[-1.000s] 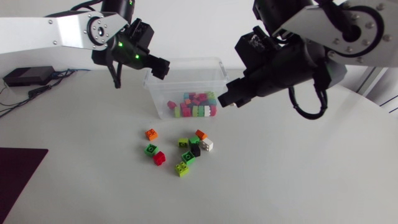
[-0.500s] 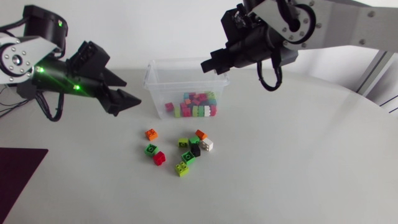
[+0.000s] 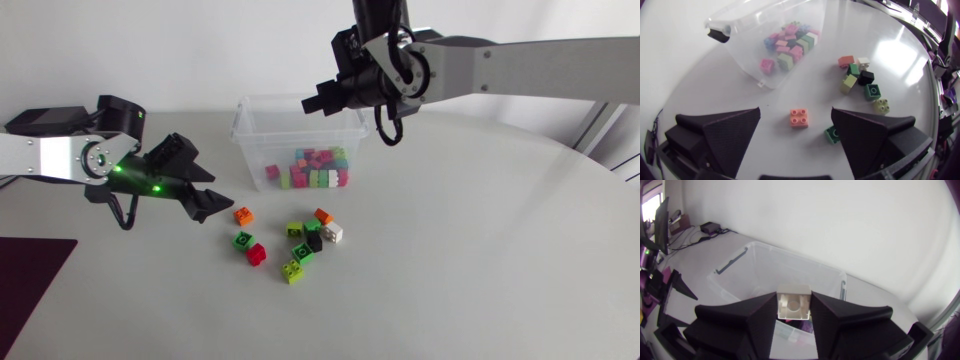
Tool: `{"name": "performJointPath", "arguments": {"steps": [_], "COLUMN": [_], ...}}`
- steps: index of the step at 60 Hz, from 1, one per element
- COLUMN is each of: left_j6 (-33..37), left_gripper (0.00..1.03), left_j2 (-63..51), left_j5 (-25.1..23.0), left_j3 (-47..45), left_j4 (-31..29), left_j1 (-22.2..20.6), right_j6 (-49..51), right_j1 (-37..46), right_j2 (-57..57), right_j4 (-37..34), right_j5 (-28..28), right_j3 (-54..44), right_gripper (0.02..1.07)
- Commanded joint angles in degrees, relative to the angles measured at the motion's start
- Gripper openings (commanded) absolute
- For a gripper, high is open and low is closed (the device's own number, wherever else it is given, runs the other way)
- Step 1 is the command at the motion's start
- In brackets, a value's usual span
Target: Place the duplo bricks in the container
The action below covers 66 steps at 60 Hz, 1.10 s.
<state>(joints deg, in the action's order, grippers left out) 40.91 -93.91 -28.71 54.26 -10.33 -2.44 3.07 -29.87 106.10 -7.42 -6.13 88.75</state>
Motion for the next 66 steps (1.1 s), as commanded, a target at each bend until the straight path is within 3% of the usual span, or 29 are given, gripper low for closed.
{"name": "performJointPath", "arguments": {"steps": [1, 7, 10, 13, 15, 29, 43, 56, 63, 66], "left_j6": [-1.6, -3.2, -3.4, -3.8, -4.0, -5.7, -5.8, -4.2, -3.4, -2.8], "left_gripper": [0.99, 0.99, 0.99, 0.98, 0.98, 0.98, 0.97, 0.86, 0.85, 0.77], "left_j2": [-3.9, -6.2, -6.9, -8.0, -8.7, -13.1, -16.3, -19.5, -20.3, -20.8], "left_j5": [-0.8, -0.7, -0.6, -0.1, 0.1, 4.1, 7.0, 8.8, 9.5, 9.5], "left_j3": [0.1, 1.6, 2.2, 2.8, 3.0, 5.1, 7.6, 9.4, 9.3, 9.4], "left_j4": [1.7, 2.6, 2.6, 2.7, 2.7, 2.8, 3.3, 3.1, 2.7, 2.2], "left_j1": [-0.8, -0.8, -0.8, -1.0, -1.1, -3.3, -4.8, -4.5, -4.9, -5.2], "right_j6": [0.3, 0.1, -0.2, -0.2, -0.2, -0.7, -0.7, -0.3, 0.2, 0.1], "right_j1": [0.7, 1.5, 1.8, 1.9, 1.9, 1.8, 0.9, 0.2, 0.2, 0.0], "right_j2": [3.9, 6.4, 7.5, 8.5, 9.0, 6.5, -2.7, -12.3, -15.0, -15.9], "right_j4": [1.2, 1.2, 0.6, -0.8, -1.5, -8.6, -13.4, -13.7, -13.9, -13.8], "right_j5": [-0.5, -0.7, -0.9, -1.4, -1.5, -1.4, 0.1, 1.6, 2.1, 2.9], "right_j3": [2.8, 4.9, 6.1, 7.3, 7.8, 9.2, 2.0, -10.5, -15.2, -17.6], "right_gripper": [0.38, 0.44, 0.62, 0.92, 1.03, 1.03, 1.03, 1.03, 1.03, 1.03]}}
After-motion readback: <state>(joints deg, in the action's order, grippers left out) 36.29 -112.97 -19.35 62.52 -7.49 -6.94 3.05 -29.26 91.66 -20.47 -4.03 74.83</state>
